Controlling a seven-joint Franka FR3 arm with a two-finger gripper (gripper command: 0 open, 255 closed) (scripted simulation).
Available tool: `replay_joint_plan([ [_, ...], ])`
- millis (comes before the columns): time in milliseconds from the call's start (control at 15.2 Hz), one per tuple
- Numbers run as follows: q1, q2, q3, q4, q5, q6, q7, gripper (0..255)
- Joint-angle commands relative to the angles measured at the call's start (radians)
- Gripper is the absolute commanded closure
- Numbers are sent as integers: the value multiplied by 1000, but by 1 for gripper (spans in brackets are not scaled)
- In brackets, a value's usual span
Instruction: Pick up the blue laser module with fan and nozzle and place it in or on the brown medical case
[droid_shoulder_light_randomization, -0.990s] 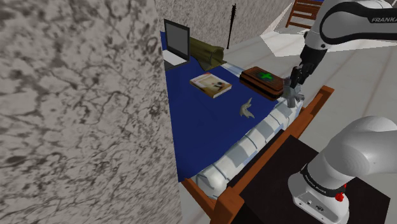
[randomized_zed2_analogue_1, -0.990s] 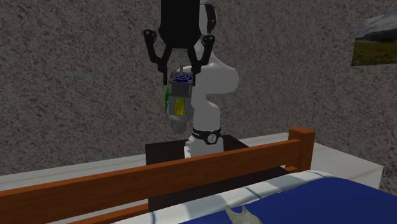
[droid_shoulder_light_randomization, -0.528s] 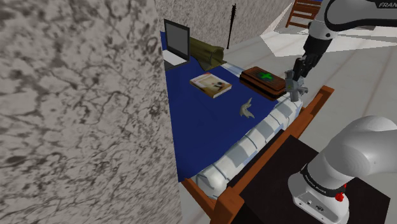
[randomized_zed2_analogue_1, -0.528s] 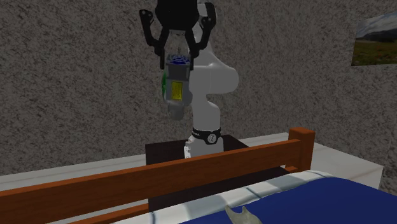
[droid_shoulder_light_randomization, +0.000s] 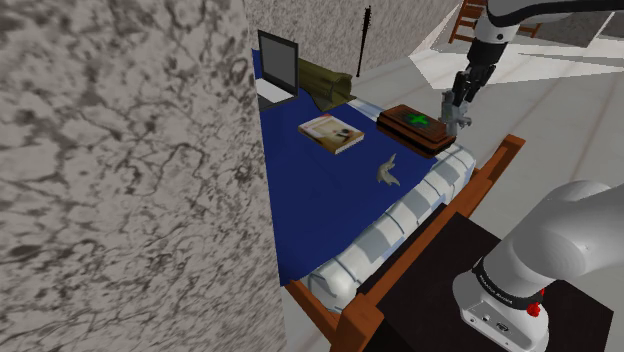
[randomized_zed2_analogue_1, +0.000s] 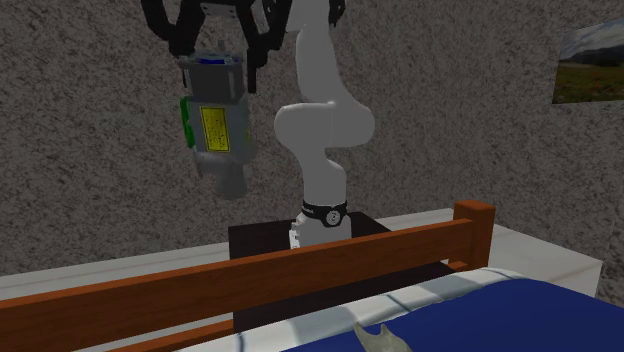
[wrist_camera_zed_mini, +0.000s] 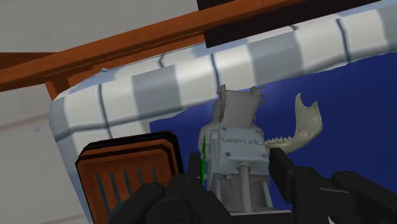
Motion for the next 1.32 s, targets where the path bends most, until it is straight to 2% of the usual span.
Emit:
replay_joint_plan([
  [0,14,95,-39,90,19,10,-41,255],
  [396,37,355,-137,348,122,3,-170,255],
  [660,19,550,-190,554,231,-34,-269,255],
  [924,-52,763,-213,804,361,-110,-362,255],
  [1056,-112,877,-209,957,426,-167,-396,255],
  [1122,-164,964,-203,1086,473,-217,-414,255],
  [1254,-157,954,-198,1044,465,-184,-413,255],
])
